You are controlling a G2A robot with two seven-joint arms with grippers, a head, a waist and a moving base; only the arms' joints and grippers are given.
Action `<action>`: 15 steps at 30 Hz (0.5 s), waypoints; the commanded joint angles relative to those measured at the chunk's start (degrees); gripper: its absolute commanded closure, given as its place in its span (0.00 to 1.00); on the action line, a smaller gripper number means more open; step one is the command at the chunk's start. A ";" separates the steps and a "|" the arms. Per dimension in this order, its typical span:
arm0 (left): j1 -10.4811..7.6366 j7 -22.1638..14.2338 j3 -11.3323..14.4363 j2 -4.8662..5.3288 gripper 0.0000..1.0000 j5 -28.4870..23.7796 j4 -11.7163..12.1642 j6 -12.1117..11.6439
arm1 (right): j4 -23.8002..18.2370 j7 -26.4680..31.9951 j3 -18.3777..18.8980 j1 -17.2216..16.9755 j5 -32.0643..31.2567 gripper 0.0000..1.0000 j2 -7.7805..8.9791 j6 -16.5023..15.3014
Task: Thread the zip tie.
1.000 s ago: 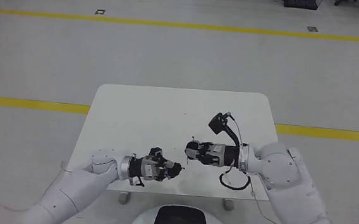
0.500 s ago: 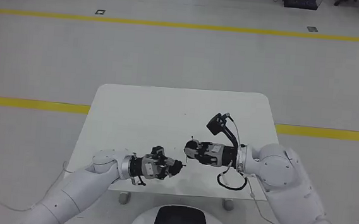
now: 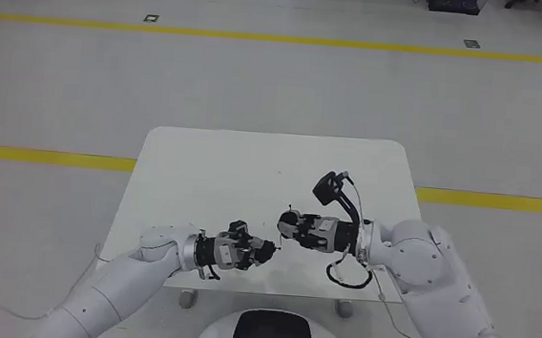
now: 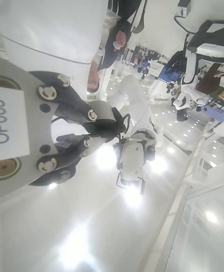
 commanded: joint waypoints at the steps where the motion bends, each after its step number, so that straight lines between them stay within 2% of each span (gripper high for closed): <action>1: 0.03 -0.21 0.00 -0.03 1.00 -0.15 -0.02 0.10 | 0.17 -0.14 -0.19 0.12 0.17 1.00 0.16 0.00; 15: -0.14 -0.70 -0.05 -0.19 1.00 0.00 0.41 0.26 | 0.80 -1.20 -1.55 0.90 1.32 1.00 1.36 0.00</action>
